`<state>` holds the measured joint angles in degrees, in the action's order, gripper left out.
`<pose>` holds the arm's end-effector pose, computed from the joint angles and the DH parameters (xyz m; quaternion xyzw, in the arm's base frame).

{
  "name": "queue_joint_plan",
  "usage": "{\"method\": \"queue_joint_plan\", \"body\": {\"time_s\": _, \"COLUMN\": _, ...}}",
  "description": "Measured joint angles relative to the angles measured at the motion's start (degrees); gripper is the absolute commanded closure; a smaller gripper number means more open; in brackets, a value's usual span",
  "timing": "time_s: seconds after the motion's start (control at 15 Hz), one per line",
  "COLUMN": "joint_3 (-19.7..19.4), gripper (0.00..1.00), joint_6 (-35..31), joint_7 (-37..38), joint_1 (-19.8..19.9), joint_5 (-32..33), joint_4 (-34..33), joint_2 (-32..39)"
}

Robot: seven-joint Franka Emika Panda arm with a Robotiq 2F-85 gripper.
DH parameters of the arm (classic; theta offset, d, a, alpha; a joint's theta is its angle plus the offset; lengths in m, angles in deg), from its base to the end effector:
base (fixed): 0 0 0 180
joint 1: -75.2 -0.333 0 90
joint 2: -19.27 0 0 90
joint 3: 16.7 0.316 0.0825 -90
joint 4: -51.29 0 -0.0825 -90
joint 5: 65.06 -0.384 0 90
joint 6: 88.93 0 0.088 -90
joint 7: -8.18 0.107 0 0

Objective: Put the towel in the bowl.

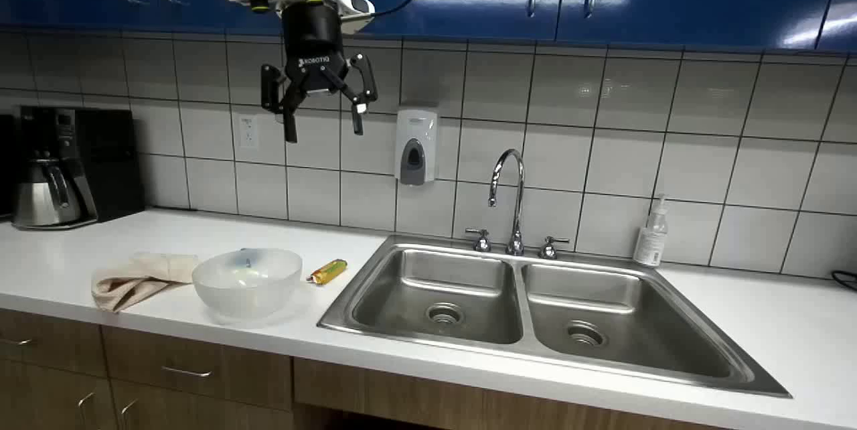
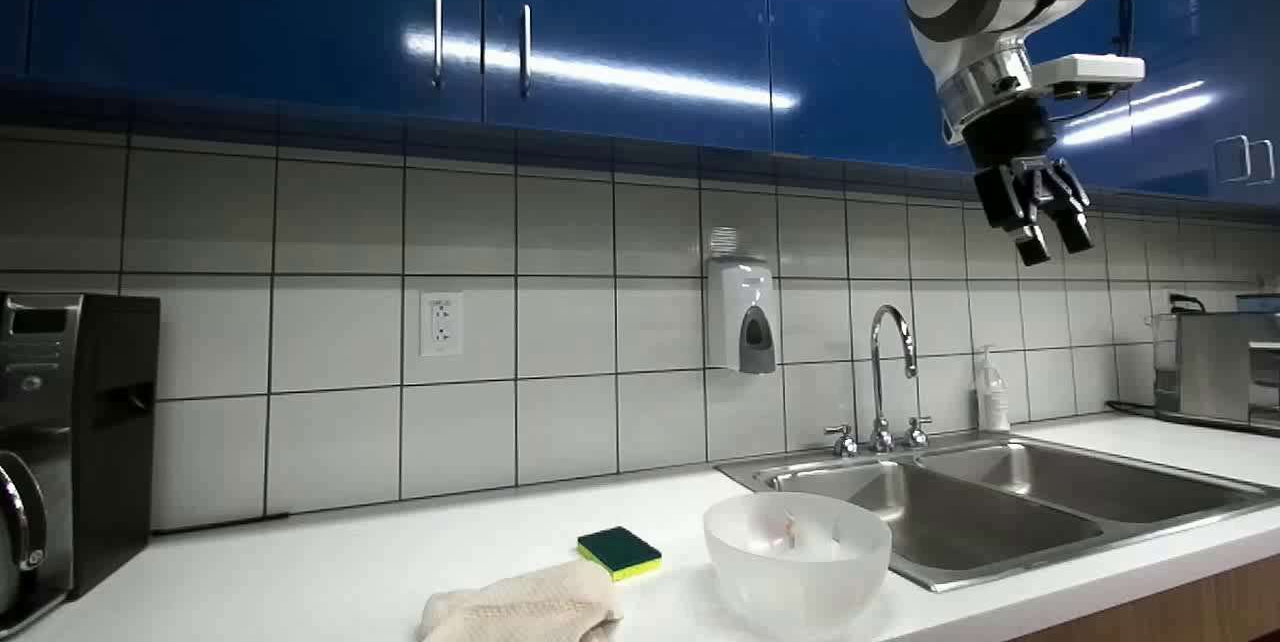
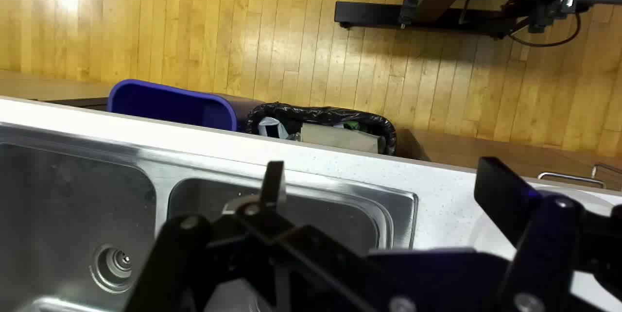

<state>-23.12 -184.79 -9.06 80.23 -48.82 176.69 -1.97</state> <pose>0.4133 -0.1163 0.5265 0.9870 0.0799 -0.0990 0.0978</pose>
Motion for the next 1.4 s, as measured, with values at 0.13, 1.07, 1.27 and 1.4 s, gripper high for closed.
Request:
{"method": "queue_joint_plan", "body": {"time_s": 0.13, "joint_3": 0.0, "gripper": 0.0, "joint_6": 0.0, "joint_7": 0.0, "joint_1": 0.0, "joint_5": 0.0, "joint_4": 0.0, "joint_2": 0.1}}
{"method": "queue_joint_plan", "body": {"time_s": 1.07, "joint_3": 0.5, "gripper": 0.0, "joint_6": -0.4, "joint_7": 2.2, "joint_1": -1.1, "joint_5": -0.3, "joint_4": 1.8, "joint_2": -0.8}}
{"method": "queue_joint_plan", "body": {"time_s": 1.27, "joint_3": 1.6, "gripper": 0.0, "joint_6": -0.7, "joint_7": 3.8, "joint_1": -2.5, "joint_5": -0.4, "joint_4": 4.0, "joint_2": -2.3}}
{"method": "queue_joint_plan", "body": {"time_s": 1.4, "joint_3": 2.6, "gripper": 0.0, "joint_6": -1.0, "joint_7": 4.5, "joint_1": -3.6, "joint_5": -0.5, "joint_4": 5.8, "joint_2": -3.5}}
